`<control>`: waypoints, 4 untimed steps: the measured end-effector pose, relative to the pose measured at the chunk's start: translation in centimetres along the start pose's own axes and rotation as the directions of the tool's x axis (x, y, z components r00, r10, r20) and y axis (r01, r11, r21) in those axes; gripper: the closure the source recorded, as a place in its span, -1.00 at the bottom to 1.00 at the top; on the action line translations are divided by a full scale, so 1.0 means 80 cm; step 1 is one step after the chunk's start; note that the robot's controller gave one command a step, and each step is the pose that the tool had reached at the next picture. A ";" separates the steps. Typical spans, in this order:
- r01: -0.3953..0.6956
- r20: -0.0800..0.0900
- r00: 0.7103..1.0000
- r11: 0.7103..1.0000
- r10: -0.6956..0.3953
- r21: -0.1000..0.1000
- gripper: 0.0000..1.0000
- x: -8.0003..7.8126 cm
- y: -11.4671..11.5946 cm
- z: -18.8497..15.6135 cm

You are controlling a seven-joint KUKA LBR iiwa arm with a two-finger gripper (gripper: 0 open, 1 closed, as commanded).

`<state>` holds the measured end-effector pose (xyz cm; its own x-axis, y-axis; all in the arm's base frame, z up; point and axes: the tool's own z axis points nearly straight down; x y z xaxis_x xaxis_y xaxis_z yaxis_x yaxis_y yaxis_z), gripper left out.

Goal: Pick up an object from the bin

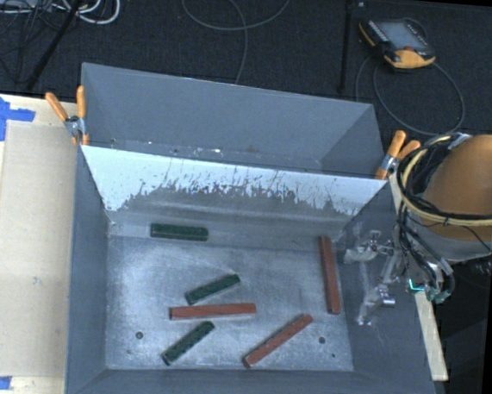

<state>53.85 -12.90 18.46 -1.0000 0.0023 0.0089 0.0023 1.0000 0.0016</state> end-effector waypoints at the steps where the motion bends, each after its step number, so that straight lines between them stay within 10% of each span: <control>1: 0.003 0.008 1.000 1.000 -0.003 0.001 -1.00 -0.002 0.001 -0.006; 2: -0.012 0.013 1.000 1.000 0.012 0.003 -1.00 0.020 0.018 0.058; 3: 0.216 0.015 0.976 0.976 -0.216 0.006 1.00 -0.022 0.047 0.136; 4: 0.218 0.010 0.976 0.976 -0.218 0.004 -1.00 -0.020 0.047 0.137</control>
Offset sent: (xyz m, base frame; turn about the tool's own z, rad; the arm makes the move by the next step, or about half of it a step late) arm -0.0372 0.0308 -0.1018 0.0245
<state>55.38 -9.08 7.45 -0.9765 -0.2157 -0.0015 -0.2157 0.9765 -0.0009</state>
